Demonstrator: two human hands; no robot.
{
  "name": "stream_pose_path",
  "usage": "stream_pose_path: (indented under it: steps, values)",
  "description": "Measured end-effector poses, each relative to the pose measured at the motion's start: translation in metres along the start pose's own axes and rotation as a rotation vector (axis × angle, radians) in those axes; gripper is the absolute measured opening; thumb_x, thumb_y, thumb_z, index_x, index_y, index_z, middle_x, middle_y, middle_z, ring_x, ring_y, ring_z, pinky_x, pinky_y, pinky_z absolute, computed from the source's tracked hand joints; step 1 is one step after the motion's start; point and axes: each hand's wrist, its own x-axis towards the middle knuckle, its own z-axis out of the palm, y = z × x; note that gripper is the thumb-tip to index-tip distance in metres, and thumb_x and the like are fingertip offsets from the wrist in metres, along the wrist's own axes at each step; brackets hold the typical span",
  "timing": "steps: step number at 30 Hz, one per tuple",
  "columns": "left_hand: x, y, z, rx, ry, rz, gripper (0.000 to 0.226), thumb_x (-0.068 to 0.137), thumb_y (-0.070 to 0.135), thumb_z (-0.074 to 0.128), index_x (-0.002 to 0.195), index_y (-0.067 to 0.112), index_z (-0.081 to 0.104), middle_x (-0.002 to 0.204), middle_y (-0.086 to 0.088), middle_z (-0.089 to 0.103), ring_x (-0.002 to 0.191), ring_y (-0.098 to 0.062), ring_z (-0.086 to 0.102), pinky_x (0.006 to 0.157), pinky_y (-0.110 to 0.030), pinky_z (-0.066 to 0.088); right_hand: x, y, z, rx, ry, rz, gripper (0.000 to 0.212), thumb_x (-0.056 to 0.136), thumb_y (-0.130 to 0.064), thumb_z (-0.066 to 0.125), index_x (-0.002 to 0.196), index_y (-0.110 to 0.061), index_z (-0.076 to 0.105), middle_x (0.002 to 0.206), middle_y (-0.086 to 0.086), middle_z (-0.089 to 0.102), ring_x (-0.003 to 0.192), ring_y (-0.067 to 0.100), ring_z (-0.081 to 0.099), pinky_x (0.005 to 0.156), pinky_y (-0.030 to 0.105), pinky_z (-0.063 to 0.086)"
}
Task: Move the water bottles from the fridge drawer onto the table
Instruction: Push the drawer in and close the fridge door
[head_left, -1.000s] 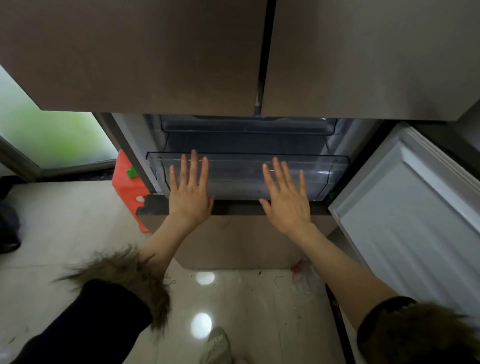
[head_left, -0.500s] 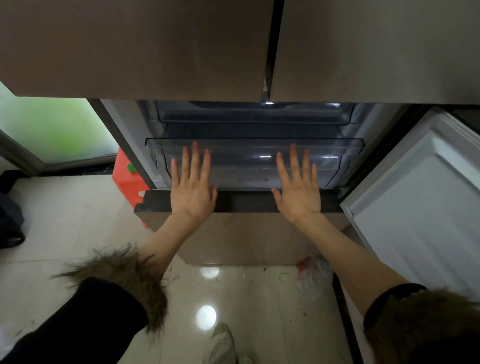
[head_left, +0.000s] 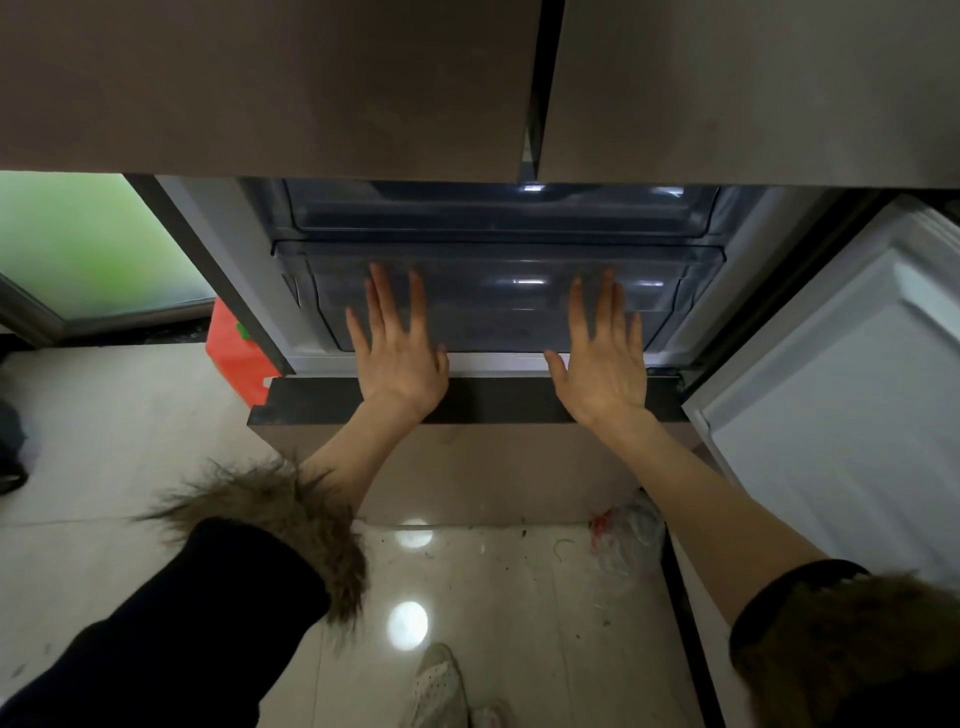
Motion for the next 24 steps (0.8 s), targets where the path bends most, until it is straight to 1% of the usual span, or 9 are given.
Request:
stream_pose_path:
  steps: [3, 8, 11, 14, 16, 17, 19, 21, 24]
  values:
    - [0.009, -0.008, 0.000, 0.028, -0.001, 0.034, 0.087, 0.092, 0.047, 0.040, 0.143, 0.020, -0.025, 0.150, -0.013, -0.031, 0.140, -0.028, -0.024, 0.111, -0.048, -0.014, 0.009, 0.001, 0.000, 0.017, 0.012, 0.000, 0.082, 0.093, -0.045, 0.043, 0.148, -0.015, -0.010, 0.156, 0.013, -0.013, 0.145, 0.028, -0.009, 0.117, 0.046, 0.000]
    - [0.021, -0.014, -0.006, -0.021, -0.038, 0.083, 0.085, 0.093, 0.051, 0.036, 0.143, 0.019, -0.024, 0.149, -0.012, -0.033, 0.139, -0.027, -0.026, 0.111, -0.045, -0.016, 0.024, 0.004, 0.000, 0.009, -0.037, 0.028, 0.085, 0.093, -0.045, 0.044, 0.146, -0.013, -0.015, 0.156, 0.009, -0.018, 0.144, 0.026, -0.014, 0.117, 0.048, -0.002]
    - [0.020, -0.014, -0.008, -0.044, -0.054, 0.099, 0.084, 0.092, 0.052, 0.036, 0.144, 0.021, -0.023, 0.149, -0.011, -0.034, 0.140, -0.028, -0.025, 0.112, -0.045, -0.014, 0.024, 0.002, 0.000, 0.013, -0.049, 0.019, 0.087, 0.092, -0.046, 0.045, 0.146, -0.016, -0.017, 0.155, 0.009, -0.021, 0.144, 0.026, -0.015, 0.116, 0.048, -0.003]
    - [0.018, -0.016, -0.015, -0.051, -0.066, 0.117, 0.083, 0.092, 0.053, 0.036, 0.145, 0.024, -0.020, 0.150, -0.010, -0.032, 0.141, -0.028, -0.023, 0.113, -0.045, -0.012, 0.021, 0.002, -0.007, 0.001, -0.064, 0.008, 0.083, 0.093, -0.046, 0.042, 0.147, -0.020, -0.016, 0.156, 0.009, -0.019, 0.144, 0.027, -0.014, 0.116, 0.050, -0.003]
    - [0.013, -0.018, -0.022, -0.077, -0.073, 0.124, 0.080, 0.093, 0.052, 0.035, 0.145, 0.024, -0.018, 0.153, -0.009, -0.026, 0.142, -0.026, -0.020, 0.115, -0.045, -0.010, 0.014, 0.002, -0.015, -0.004, -0.083, 0.005, 0.078, 0.094, -0.045, 0.040, 0.148, -0.021, -0.012, 0.157, 0.008, -0.011, 0.144, 0.027, -0.010, 0.116, 0.051, 0.000]
    - [0.009, -0.019, -0.027, -0.109, -0.070, 0.137, 0.078, 0.093, 0.051, 0.035, 0.146, 0.024, -0.016, 0.155, -0.008, -0.021, 0.142, -0.025, -0.018, 0.116, -0.045, -0.008, 0.007, 0.001, -0.018, -0.008, -0.080, -0.002, 0.077, 0.094, -0.045, 0.040, 0.148, -0.021, -0.010, 0.158, 0.007, -0.005, 0.145, 0.027, -0.006, 0.116, 0.052, 0.002]
    - [-0.004, -0.019, -0.035, -0.187, -0.029, 0.188, 0.074, 0.094, 0.048, 0.036, 0.148, 0.022, -0.007, 0.157, -0.007, -0.009, 0.144, -0.024, -0.012, 0.117, -0.044, -0.004, -0.011, -0.002, -0.023, -0.019, -0.054, -0.030, 0.074, 0.094, -0.046, 0.037, 0.148, -0.020, -0.007, 0.157, 0.007, 0.005, 0.145, 0.027, 0.003, 0.116, 0.052, 0.006]
    - [-0.023, -0.019, -0.044, -0.242, 0.032, 0.226, 0.071, 0.094, 0.046, 0.037, 0.148, 0.019, 0.001, 0.157, -0.007, 0.000, 0.145, -0.023, -0.007, 0.118, -0.044, 0.000, -0.030, -0.003, -0.031, -0.007, -0.058, -0.057, 0.072, 0.096, -0.048, 0.032, 0.148, -0.019, -0.009, 0.157, 0.007, 0.007, 0.145, 0.025, 0.004, 0.117, 0.050, 0.004]
    - [-0.055, -0.020, -0.059, -0.279, 0.079, 0.221, 0.070, 0.094, 0.046, 0.038, 0.149, 0.017, 0.005, 0.157, -0.006, 0.004, 0.145, -0.021, -0.004, 0.118, -0.042, 0.002, -0.059, -0.003, -0.051, 0.029, -0.045, -0.075, 0.070, 0.096, -0.049, 0.027, 0.148, -0.020, -0.008, 0.158, 0.006, 0.005, 0.145, 0.024, 0.002, 0.117, 0.048, 0.002]
